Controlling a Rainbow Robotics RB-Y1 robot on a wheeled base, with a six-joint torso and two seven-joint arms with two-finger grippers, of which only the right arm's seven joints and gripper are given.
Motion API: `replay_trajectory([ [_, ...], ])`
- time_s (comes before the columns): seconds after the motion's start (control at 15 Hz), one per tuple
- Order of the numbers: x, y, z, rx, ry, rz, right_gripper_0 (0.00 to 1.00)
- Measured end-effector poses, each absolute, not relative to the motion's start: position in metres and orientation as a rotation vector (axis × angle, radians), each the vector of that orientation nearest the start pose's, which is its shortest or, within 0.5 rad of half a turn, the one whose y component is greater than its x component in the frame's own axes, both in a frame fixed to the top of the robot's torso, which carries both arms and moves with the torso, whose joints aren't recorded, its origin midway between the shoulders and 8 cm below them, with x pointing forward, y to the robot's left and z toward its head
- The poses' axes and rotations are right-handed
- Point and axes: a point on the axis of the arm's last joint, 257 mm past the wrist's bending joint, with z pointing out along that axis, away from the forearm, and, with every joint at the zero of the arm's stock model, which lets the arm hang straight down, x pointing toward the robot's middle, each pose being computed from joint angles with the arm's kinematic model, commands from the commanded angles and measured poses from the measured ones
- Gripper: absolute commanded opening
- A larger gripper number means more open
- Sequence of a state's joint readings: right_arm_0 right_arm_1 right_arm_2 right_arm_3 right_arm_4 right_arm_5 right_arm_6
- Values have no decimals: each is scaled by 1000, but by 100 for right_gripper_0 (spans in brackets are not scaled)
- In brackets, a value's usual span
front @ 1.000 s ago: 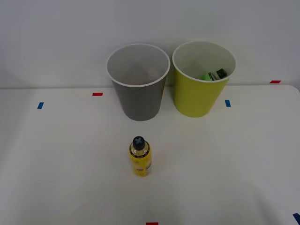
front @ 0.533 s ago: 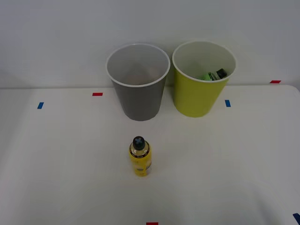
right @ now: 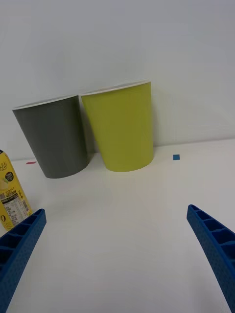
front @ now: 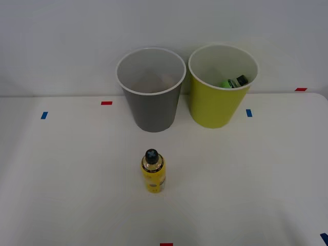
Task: Put cans in the gray bin, plastic bottles in the light green bin
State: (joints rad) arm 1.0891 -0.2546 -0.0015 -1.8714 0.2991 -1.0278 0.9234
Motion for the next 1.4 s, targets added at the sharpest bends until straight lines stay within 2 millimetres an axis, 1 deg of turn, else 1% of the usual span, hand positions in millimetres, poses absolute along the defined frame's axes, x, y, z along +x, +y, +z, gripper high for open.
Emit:
replay_trajectory([
  [1.4,177,-264,-225,-75,1425,297,100],
])
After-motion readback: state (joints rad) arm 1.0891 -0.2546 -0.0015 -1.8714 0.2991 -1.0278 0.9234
